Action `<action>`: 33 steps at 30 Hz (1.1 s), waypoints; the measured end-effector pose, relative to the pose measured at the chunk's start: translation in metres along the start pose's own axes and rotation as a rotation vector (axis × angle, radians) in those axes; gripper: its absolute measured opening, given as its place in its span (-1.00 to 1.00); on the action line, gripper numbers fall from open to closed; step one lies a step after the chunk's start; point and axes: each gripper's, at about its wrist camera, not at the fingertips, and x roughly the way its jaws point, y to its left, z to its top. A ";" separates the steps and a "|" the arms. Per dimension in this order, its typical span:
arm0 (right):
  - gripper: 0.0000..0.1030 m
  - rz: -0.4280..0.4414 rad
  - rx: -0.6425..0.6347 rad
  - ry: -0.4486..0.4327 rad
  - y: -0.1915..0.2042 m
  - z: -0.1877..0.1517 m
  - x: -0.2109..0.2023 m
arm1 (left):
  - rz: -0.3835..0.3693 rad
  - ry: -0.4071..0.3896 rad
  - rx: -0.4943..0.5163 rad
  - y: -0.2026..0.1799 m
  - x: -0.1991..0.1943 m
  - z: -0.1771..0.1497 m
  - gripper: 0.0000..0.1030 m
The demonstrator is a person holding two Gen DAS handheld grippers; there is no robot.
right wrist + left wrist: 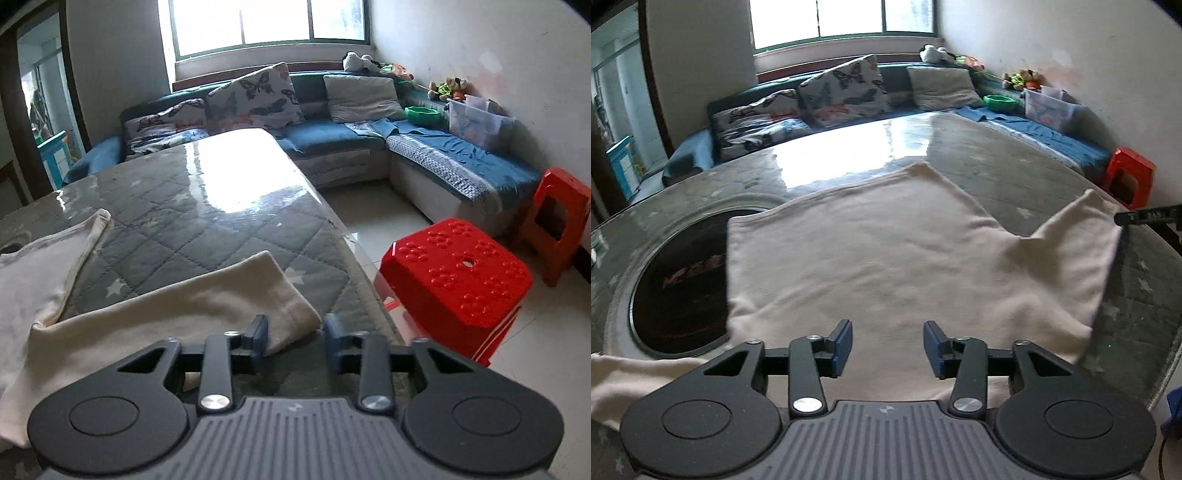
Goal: Fold clothes
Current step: 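Lift a sleeve with the right gripper and fold it across the sweatshirt body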
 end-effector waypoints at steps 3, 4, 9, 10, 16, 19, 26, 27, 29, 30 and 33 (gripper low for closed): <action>-0.88 0.004 0.019 -0.017 -0.001 0.002 -0.004 | -0.016 0.006 0.020 -0.010 0.004 0.000 -0.05; -0.89 0.006 0.027 -0.027 -0.001 0.002 -0.007 | -0.024 0.008 0.024 -0.014 0.005 0.000 -0.03; -0.91 0.044 0.040 -0.094 0.000 0.011 -0.031 | -0.057 0.015 0.051 -0.029 0.011 0.001 0.04; -0.91 0.053 0.038 -0.107 0.002 0.013 -0.037 | -0.065 0.016 0.052 -0.031 0.012 0.001 0.04; -0.92 0.113 0.005 -0.176 0.015 0.028 -0.070 | -0.108 0.005 0.071 -0.046 0.017 0.003 0.11; -0.92 0.132 -0.001 -0.199 0.023 0.033 -0.082 | -0.122 0.008 0.085 -0.052 0.020 0.002 0.17; -0.92 0.256 -0.084 -0.282 0.066 0.049 -0.124 | -0.138 0.000 0.077 -0.050 0.019 -0.002 0.19; -0.92 0.286 -0.107 -0.293 0.077 0.053 -0.131 | -0.138 -0.003 0.073 -0.048 0.016 -0.003 0.19; -0.92 0.334 -0.150 -0.308 0.097 0.058 -0.142 | -0.132 -0.013 0.057 -0.039 0.009 -0.006 0.21; -0.92 0.363 -0.168 -0.311 0.108 0.060 -0.146 | -0.129 -0.020 0.047 -0.034 0.004 -0.008 0.24; -0.92 0.440 -0.226 -0.307 0.143 0.063 -0.151 | -0.098 -0.039 0.014 -0.015 -0.009 -0.015 0.27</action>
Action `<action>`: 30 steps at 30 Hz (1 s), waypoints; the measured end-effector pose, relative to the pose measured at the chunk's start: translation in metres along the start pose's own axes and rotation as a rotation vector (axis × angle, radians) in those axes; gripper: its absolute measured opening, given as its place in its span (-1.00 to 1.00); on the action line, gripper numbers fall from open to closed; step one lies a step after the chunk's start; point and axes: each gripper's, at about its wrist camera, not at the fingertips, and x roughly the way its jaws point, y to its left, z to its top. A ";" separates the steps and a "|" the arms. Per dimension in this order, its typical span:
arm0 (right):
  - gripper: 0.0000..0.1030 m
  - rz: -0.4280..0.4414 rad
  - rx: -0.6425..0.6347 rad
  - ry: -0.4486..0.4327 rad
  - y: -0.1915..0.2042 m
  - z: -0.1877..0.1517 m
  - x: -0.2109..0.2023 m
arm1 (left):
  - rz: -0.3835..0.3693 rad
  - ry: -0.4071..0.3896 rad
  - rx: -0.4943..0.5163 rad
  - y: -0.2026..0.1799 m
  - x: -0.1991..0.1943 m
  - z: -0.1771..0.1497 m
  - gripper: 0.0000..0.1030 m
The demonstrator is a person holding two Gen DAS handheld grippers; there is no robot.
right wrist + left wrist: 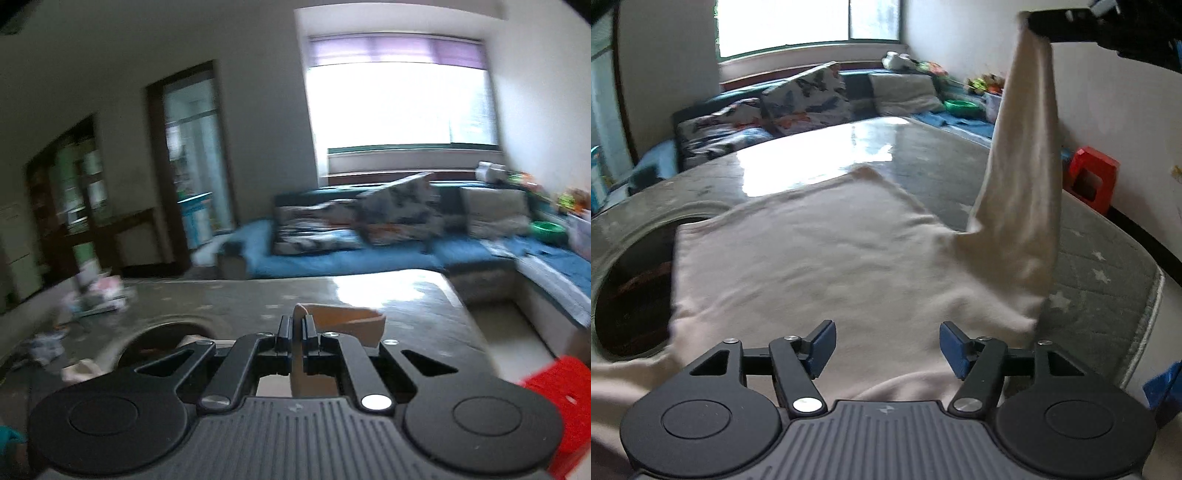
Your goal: Fold clothes
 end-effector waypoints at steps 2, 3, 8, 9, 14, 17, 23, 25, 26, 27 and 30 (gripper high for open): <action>-0.92 0.064 -0.043 0.016 0.026 0.002 0.015 | 0.030 -0.009 -0.026 0.015 -0.010 -0.005 0.27; -0.92 0.094 -0.056 0.028 0.037 0.001 0.022 | 0.046 -0.012 -0.040 0.022 -0.014 -0.007 0.27; -0.92 0.219 -0.111 0.116 0.089 -0.017 0.057 | 0.111 -0.015 -0.115 0.056 -0.031 -0.020 0.27; -0.92 0.243 -0.120 0.138 0.099 -0.022 0.063 | 0.122 -0.012 -0.128 0.062 -0.034 -0.023 0.27; -0.84 0.303 -0.148 0.222 0.124 -0.044 0.075 | 0.149 -0.004 -0.163 0.078 -0.041 -0.032 0.24; -0.84 0.282 -0.147 0.236 0.113 -0.044 0.072 | 0.161 -0.002 -0.177 0.085 -0.044 -0.035 0.23; -0.84 0.147 -0.202 0.357 0.073 -0.063 0.078 | 0.140 -0.059 -0.180 0.084 -0.059 -0.023 0.15; -0.84 0.110 -0.218 0.407 0.064 -0.076 0.081 | 0.131 -0.098 -0.179 0.086 -0.067 -0.016 0.15; -0.84 0.101 -0.215 0.425 0.059 -0.081 0.081 | 0.136 -0.110 -0.177 0.087 -0.069 -0.012 0.15; -0.84 0.092 -0.213 0.443 0.053 -0.087 0.082 | 0.133 -0.110 -0.172 0.088 -0.068 -0.010 0.15; -0.84 0.067 -0.214 0.461 0.040 -0.095 0.086 | 0.126 -0.096 -0.156 0.090 -0.060 -0.004 0.15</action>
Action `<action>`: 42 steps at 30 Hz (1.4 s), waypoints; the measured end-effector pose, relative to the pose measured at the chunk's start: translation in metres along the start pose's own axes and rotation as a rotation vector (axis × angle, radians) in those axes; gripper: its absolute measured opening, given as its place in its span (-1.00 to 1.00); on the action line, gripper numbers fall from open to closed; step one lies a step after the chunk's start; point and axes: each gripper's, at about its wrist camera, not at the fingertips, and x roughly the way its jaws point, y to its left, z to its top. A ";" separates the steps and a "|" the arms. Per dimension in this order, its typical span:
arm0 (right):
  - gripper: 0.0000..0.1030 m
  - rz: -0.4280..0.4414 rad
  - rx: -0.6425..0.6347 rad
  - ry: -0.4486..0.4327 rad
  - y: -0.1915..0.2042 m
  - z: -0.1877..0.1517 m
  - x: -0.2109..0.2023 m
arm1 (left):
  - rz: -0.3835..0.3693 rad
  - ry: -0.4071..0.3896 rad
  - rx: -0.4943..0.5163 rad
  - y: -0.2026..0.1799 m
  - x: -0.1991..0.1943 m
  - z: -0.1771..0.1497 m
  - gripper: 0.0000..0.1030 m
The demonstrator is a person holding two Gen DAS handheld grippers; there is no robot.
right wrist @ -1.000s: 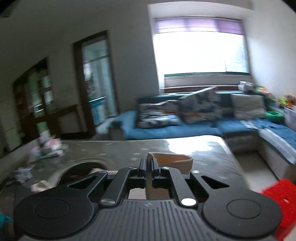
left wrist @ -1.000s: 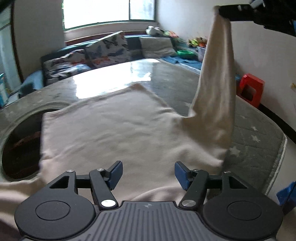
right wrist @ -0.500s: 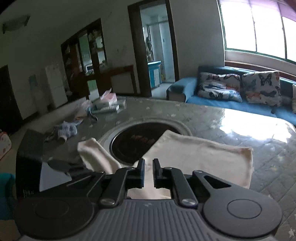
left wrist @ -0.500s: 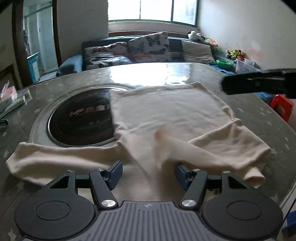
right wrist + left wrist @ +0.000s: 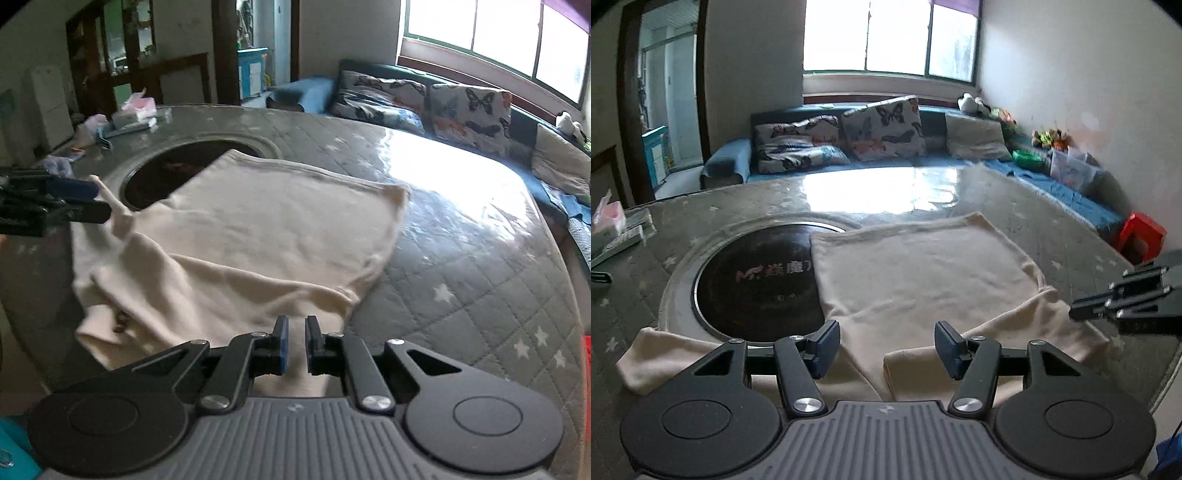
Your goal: Fold clothes
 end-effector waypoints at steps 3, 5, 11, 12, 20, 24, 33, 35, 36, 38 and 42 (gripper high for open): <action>-0.81 -0.028 0.002 -0.015 -0.010 0.005 0.008 | 0.003 0.037 0.022 -0.003 0.018 0.000 0.15; -0.80 -0.025 -0.008 -0.015 -0.015 0.009 0.012 | -0.015 0.061 0.033 -0.005 0.028 -0.001 0.15; -0.75 0.026 -0.096 -0.020 -0.018 0.020 0.022 | -0.024 0.101 0.065 -0.009 0.042 -0.012 0.15; -0.65 0.044 -0.123 -0.023 -0.016 0.022 0.023 | -0.025 0.105 0.067 -0.009 0.043 -0.014 0.15; -0.64 0.103 -0.224 0.029 -0.019 0.024 0.040 | -0.024 0.110 0.071 -0.008 0.046 -0.018 -0.24; -0.94 0.096 -0.235 0.028 -0.019 0.025 0.039 | -0.015 0.095 0.095 -0.010 0.045 -0.018 -0.72; -1.00 -0.027 -0.180 -0.021 -0.029 0.015 0.028 | 0.010 0.072 0.081 -0.007 0.046 -0.014 -0.74; -0.95 -0.013 -0.153 -0.027 -0.028 0.012 0.027 | 0.007 0.094 0.083 -0.005 0.046 -0.017 -0.71; -0.86 -0.009 -0.152 -0.050 -0.027 0.011 0.024 | 0.021 0.101 0.088 -0.004 0.045 -0.018 -0.68; -0.81 0.011 -0.168 -0.085 -0.023 0.012 0.020 | 0.043 0.103 0.086 -0.001 0.043 -0.019 -0.68; -0.66 0.078 -0.213 -0.072 -0.019 0.018 0.025 | 0.048 0.060 0.084 0.000 0.033 -0.016 -0.63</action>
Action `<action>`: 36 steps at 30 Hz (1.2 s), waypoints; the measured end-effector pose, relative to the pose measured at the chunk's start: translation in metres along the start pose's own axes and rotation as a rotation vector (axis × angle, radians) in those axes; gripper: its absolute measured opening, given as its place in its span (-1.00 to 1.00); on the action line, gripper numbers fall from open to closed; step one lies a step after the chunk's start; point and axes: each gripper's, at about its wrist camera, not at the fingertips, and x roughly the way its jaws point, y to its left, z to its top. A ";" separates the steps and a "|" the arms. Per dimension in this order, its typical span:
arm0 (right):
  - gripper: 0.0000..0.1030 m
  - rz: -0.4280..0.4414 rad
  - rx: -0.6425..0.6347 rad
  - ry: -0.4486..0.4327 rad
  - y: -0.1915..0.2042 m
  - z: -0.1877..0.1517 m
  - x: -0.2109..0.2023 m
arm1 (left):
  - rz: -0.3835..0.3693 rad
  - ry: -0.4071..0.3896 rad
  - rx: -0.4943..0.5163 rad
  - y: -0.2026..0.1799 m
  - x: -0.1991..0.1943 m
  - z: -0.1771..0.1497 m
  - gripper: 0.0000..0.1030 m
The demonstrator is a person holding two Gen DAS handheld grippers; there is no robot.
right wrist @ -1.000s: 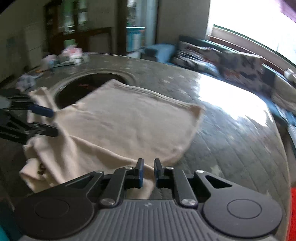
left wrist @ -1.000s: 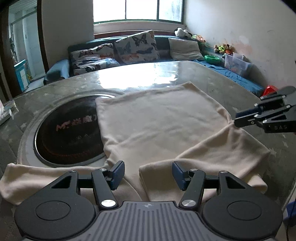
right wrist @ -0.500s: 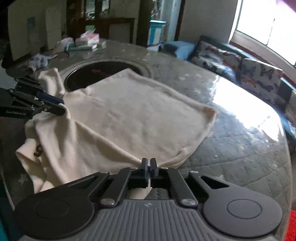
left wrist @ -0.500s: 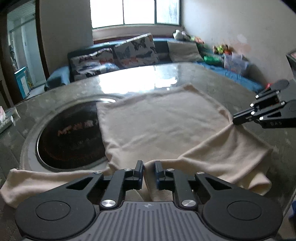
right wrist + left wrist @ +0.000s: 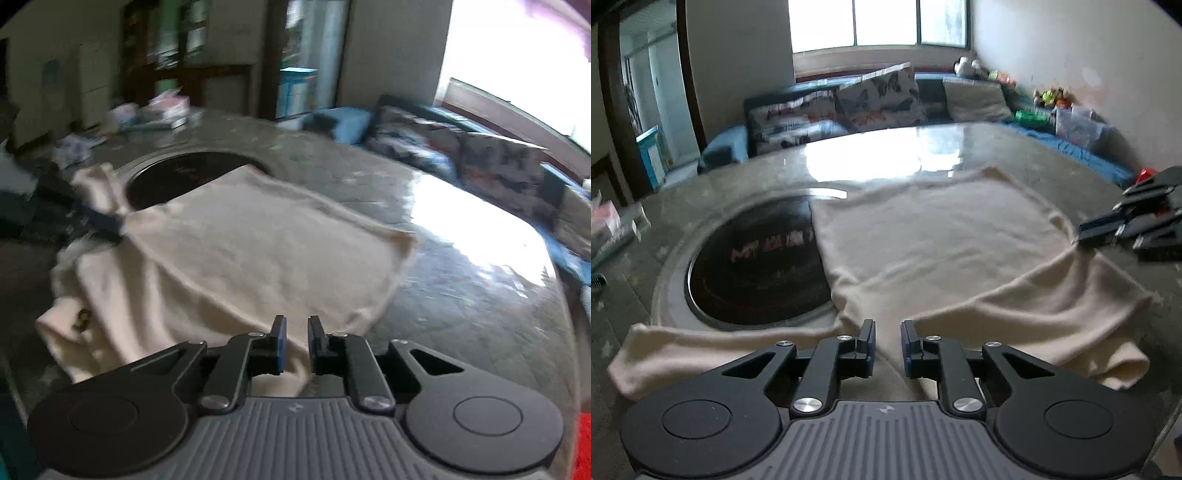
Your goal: Fold clothes
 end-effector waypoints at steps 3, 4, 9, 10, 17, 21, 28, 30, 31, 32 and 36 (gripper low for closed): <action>-0.61 0.034 -0.045 0.052 0.002 0.003 0.011 | -0.044 -0.022 0.009 -0.005 -0.003 0.002 -0.60; -0.60 0.034 -0.053 0.064 0.002 0.003 0.014 | -0.058 -0.023 0.019 -0.008 -0.001 0.002 -0.60; -0.95 0.038 -0.076 0.095 0.002 0.005 0.019 | -0.077 -0.004 0.049 -0.019 0.012 0.002 -0.61; -0.95 0.032 -0.083 0.097 0.003 0.006 0.017 | -0.076 -0.001 0.051 -0.020 0.014 0.002 -0.61; -0.95 -0.048 -0.050 0.093 0.002 -0.005 0.011 | -0.040 0.008 0.073 -0.021 0.023 -0.002 -0.61; -0.87 -0.080 -0.006 0.069 0.003 -0.004 0.009 | -0.045 -0.006 0.064 -0.023 0.015 0.001 -0.60; -0.73 -0.029 -0.022 0.046 0.024 -0.004 -0.003 | -0.121 0.002 0.089 -0.040 0.014 -0.001 -0.56; -0.63 -0.008 -0.012 0.048 0.029 -0.009 -0.006 | -0.112 0.011 0.083 -0.035 0.012 -0.009 -0.56; -0.63 0.001 -0.007 0.047 0.032 -0.011 -0.008 | -0.107 0.015 0.080 -0.033 0.010 -0.013 -0.56; -0.63 0.004 -0.003 0.043 0.036 -0.013 -0.010 | -0.099 0.011 0.076 -0.030 0.007 -0.015 -0.56; -0.62 0.049 -0.014 0.046 0.054 -0.018 -0.014 | -0.072 0.001 0.063 -0.024 -0.003 -0.022 -0.43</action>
